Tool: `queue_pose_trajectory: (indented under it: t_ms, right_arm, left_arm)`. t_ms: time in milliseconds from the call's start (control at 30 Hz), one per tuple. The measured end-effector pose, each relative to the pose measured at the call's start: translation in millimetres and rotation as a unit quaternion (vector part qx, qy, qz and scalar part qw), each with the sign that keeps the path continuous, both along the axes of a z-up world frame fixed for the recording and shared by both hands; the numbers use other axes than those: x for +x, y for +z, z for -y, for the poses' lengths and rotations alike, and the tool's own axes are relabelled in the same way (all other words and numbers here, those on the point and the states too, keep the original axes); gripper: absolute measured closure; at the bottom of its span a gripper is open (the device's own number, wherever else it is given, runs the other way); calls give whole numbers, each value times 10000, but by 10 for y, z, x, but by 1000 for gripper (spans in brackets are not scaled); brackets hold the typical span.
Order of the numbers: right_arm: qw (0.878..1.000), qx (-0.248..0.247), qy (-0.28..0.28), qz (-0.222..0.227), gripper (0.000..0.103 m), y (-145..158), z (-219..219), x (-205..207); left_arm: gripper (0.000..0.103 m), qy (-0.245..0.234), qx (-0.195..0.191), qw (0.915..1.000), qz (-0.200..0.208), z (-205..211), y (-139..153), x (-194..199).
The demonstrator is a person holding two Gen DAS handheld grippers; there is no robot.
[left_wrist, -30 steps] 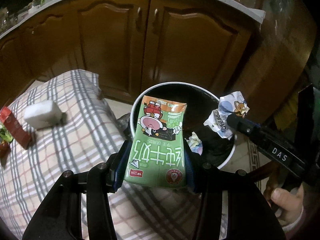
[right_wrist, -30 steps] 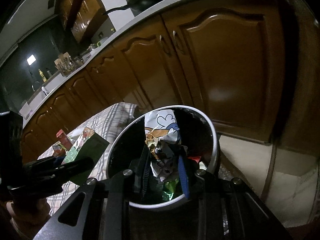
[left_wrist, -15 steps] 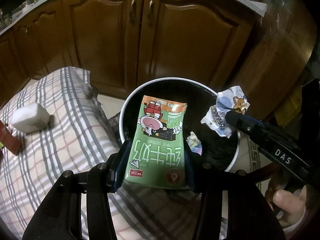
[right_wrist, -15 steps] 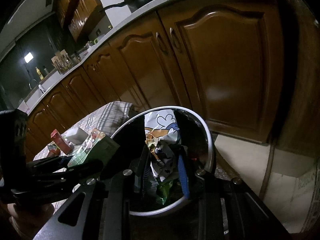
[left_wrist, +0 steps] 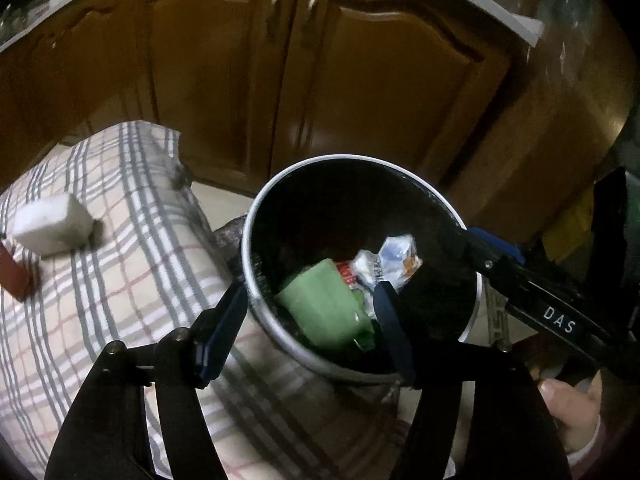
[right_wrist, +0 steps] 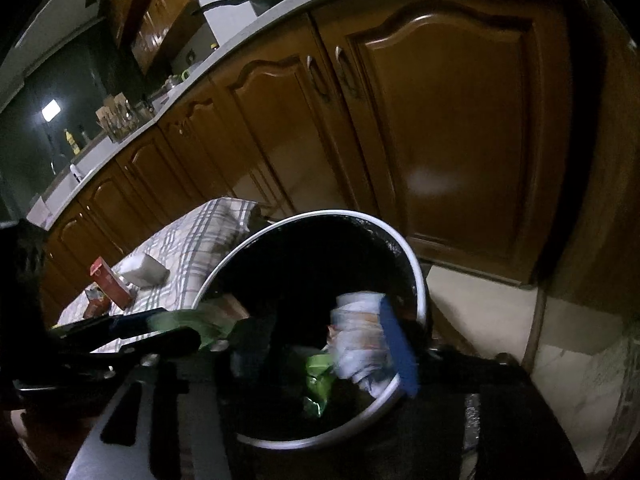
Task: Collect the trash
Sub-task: 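Move both grippers back over the table toward the remaining trash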
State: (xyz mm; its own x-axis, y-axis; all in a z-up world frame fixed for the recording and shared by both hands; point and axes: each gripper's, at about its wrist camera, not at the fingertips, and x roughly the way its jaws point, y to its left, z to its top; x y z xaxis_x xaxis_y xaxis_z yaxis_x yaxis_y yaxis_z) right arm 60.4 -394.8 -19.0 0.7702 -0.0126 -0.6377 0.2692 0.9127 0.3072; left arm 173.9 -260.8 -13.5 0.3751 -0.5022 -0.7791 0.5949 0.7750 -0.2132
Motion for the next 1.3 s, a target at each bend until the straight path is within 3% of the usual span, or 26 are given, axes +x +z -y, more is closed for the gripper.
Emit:
queue_pose_trajectory:
  t_ms: [333, 900, 1300]
  right_arm:
    - [9994, 165, 179, 251, 31, 86, -249, 5]
    - [9909, 215, 1316, 158, 30, 32, -1311, 459]
    - [9804, 180, 1960, 112, 30, -5, -1923, 728]
  left_arm:
    - [34, 658, -206, 9976, -13, -678, -57, -75]
    - [34, 2010, -292, 9792, -12, -2214, -163, -109]
    - [34, 2575, -160, 9661, 26, -2881, -195, 62]
